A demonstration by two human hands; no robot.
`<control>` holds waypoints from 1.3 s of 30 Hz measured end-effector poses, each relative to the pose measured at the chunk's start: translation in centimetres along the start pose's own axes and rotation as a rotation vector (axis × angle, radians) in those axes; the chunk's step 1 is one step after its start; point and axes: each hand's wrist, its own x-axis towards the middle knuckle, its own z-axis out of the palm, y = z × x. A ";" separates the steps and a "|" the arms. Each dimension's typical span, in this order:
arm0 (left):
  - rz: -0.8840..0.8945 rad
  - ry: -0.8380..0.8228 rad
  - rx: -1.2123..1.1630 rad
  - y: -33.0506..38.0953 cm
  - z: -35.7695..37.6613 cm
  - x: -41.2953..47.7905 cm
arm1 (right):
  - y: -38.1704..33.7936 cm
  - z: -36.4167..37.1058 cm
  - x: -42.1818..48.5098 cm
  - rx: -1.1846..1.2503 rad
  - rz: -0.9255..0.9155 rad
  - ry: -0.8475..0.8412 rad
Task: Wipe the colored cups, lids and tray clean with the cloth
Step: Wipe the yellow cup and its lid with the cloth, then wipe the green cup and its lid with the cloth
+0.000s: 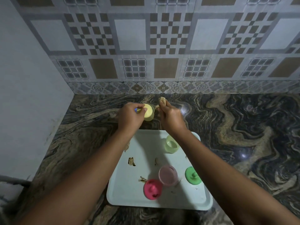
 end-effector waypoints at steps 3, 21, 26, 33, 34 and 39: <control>0.000 0.010 0.024 0.0 1.8 1.7 | 0.3 0.4 1.2 0.036 0.063 0.023; -0.035 -0.111 0.147 -2.1 5.9 5.0 | 3.1 2.5 1.9 0.150 0.151 0.158; 0.016 -0.146 0.288 -2.2 6.0 5.4 | 3.3 2.5 1.7 0.140 0.149 0.172; 0.071 -0.213 0.508 -1.1 5.7 5.7 | 3.4 2.0 1.5 0.164 0.159 0.209; 0.077 -0.223 0.531 -0.9 5.7 5.8 | 3.4 2.0 1.4 0.167 0.160 0.207; 0.093 -0.223 0.517 -0.2 4.7 5.4 | 2.9 1.3 0.9 0.197 0.195 0.204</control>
